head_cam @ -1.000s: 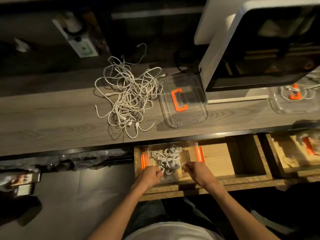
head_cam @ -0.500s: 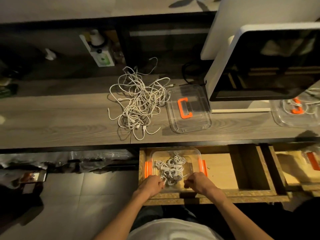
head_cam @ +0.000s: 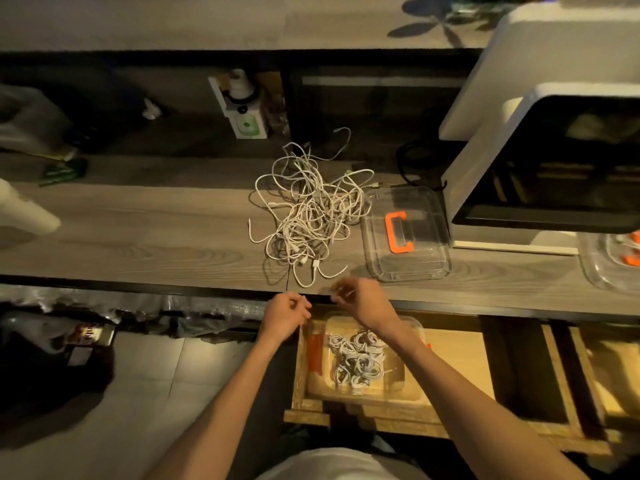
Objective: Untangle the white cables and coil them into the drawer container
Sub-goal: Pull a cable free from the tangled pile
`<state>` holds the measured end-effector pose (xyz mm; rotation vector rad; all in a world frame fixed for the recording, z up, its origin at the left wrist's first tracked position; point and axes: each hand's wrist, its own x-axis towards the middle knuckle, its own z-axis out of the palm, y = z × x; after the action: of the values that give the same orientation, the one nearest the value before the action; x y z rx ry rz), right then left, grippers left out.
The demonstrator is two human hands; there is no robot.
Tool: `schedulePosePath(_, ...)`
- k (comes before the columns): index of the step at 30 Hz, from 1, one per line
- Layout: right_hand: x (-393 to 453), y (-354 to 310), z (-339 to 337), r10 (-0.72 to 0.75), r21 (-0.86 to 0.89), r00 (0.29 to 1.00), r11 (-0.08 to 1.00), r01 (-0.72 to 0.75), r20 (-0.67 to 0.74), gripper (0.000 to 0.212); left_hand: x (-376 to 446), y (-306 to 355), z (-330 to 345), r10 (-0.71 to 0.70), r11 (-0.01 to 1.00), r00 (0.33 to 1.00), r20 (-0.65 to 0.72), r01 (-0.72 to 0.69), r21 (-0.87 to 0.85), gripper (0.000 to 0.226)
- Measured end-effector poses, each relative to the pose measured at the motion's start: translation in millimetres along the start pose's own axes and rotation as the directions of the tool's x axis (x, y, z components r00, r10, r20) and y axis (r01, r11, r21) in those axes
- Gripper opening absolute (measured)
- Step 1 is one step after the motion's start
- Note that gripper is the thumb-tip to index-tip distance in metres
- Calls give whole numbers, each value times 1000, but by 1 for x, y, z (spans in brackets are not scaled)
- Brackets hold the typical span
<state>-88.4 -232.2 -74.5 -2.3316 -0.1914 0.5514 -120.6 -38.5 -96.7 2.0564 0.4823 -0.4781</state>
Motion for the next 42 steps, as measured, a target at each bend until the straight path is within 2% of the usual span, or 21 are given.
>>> schedulePosePath(2,28,-27,7,-46,-57,999,997,46,2,29,12,7,-17,-14,999,998,-58,12,-37,22)
schedulePosePath(5,48,-39,16,-51,-216,994,974,72,98,41,21,17,-23,6,996,995,-96,-15,-93,20)
schedulePosePath(7,54,-45,25,-57,-337,990,937,97,127,40,23,25,-35,12,984,993,-116,-33,-177,19)
schedulePosePath(9,52,-41,34,-73,-403,991,908,111,110,37,24,36,-44,5,938,996,-88,-35,-345,24)
schedulePosePath(11,50,-35,38,-83,-418,992,901,116,98,29,22,50,-54,5,880,999,-46,-26,-474,27)
schedulePosePath(14,50,-37,30,-148,-360,985,917,172,92,15,37,64,-68,88,845,996,-5,-77,-529,24)
schedulePosePath(17,49,-52,-1,-198,-141,978,972,187,-66,9,52,76,-80,215,909,972,94,-164,-382,25)
schedulePosePath(19,50,-67,-32,-209,-38,960,978,206,-186,5,57,91,-87,274,943,945,180,-227,-244,35)
schedulePosePath(21,51,-85,-66,-222,32,929,970,242,-296,6,61,113,-91,339,941,901,270,-317,-123,43)
schedulePosePath(23,53,-98,-99,-217,69,893,962,264,-395,5,68,131,-93,409,890,853,324,-452,65,31)
schedulePosePath(25,54,-108,-130,-162,155,854,951,269,-494,5,78,143,-96,464,789,828,317,-548,276,7)
schedulePosePath(26,54,-113,-148,-107,220,830,938,266,-547,5,85,150,-99,485,765,824,294,-562,314,6)
schedulePosePath(28,54,-116,-178,6,329,784,909,254,-621,5,97,156,-105,515,785,830,215,-557,270,18)
schedulePosePath(30,51,-116,-203,58,363,744,896,255,-666,6,112,157,-113,527,789,840,129,-540,293,22)
schedulePosePath(33,45,-110,-225,125,403,692,878,256,-711,6,135,157,-121,537,754,833,131,-544,370,19)
schedulePosePath(35,40,-107,-230,176,475,713,846,243,-679,9,140,166,-125,543,782,829,132,-557,281,20)
schedulePosePath(38,38,-107,-228,228,702,826,666,253,-515,14,130,202,-135,569,822,822,-34,-570,-5,15)
schedulePosePath(39,37,-110,-228,241,716,841,662,223,-484,19,125,218,-140,555,821,826,-99,-563,-94,13)
schedulePosePath(42,40,-114,-234,183,560,855,816,144,-485,33,111,269,-158,576,750,801,-164,-598,-283,8)
